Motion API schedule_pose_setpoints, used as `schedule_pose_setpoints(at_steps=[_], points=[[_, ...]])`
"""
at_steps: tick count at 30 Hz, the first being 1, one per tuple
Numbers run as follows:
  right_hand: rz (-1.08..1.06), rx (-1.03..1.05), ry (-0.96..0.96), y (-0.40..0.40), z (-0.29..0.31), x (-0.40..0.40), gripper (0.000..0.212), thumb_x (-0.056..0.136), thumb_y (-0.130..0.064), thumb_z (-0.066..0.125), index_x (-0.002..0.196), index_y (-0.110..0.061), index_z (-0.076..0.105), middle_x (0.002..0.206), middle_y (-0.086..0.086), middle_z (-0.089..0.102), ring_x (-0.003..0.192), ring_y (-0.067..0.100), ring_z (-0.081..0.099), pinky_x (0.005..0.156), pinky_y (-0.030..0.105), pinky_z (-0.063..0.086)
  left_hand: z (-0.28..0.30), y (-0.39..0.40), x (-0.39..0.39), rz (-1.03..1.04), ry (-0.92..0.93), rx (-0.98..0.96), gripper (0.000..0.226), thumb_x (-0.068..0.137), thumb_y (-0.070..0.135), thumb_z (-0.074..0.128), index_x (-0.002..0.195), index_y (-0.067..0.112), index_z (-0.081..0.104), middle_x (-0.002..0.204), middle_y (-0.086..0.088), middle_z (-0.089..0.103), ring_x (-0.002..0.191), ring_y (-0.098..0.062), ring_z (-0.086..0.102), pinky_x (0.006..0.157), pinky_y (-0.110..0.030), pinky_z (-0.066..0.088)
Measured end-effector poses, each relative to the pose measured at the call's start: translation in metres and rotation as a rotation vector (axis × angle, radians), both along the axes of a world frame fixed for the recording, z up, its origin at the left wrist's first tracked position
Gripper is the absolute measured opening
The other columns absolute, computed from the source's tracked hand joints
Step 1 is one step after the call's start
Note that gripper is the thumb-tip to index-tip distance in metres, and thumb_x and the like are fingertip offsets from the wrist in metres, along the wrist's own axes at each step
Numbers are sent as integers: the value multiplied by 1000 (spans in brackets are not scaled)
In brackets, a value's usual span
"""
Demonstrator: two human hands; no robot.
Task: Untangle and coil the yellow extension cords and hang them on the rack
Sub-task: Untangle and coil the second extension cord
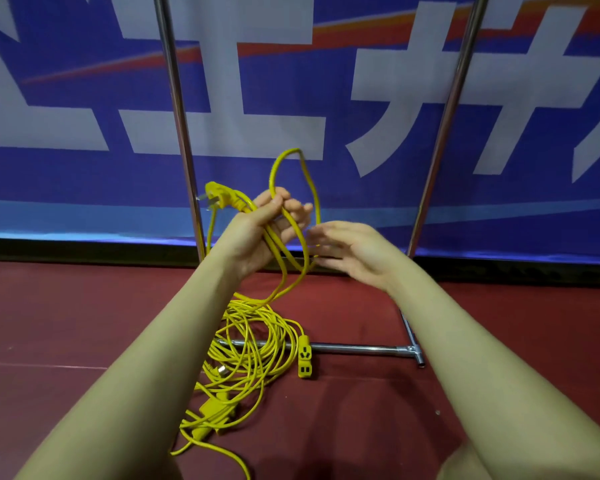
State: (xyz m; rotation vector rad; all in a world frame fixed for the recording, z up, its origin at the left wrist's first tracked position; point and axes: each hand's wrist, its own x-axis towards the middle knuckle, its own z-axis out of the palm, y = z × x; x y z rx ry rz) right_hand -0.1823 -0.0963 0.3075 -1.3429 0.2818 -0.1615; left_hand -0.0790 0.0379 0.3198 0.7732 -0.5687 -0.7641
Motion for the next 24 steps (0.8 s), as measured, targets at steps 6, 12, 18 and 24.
schedule_pose_setpoints(at_steps=[6, 12, 18, 24], points=[[75, -195, -75, 19, -5, 8, 10, 90, 1, 55, 89, -7, 61, 81, 1, 66, 70, 8, 65, 72, 20, 54, 6, 4, 4, 102, 74, -91, 19, 101, 9, 33, 91, 10, 50, 78, -4, 73, 85, -18, 72, 83, -31, 55], [-212, -354, -187, 16, -5, 9, 13, 91, -1, 56, 82, -9, 59, 68, 4, 57, 49, 7, 54, 54, 21, 50, 6, 9, 11, 97, 102, -65, 24, 102, 19, 34, 107, 7, 54, 96, -5, 74, 92, -15, 70, 85, -30, 55], [-81, -256, -247, 23, 4, 10, 24, 97, -5, 46, 80, -6, 62, 58, -2, 52, 44, 3, 38, 41, 14, 27, 5, 10, 6, 33, 93, -62, 32, 102, 31, 31, 114, 14, 55, 105, -2, 72, 99, -14, 68, 89, -30, 52], [128, -233, -137, 19, 1, 7, 15, 95, -6, 49, 83, -4, 59, 56, -3, 52, 42, 5, 38, 44, 18, 29, 5, 3, 1, -8, 82, -83, 34, 104, 24, 23, 116, 11, 53, 119, 1, 60, 99, -9, 67, 88, -25, 52]])
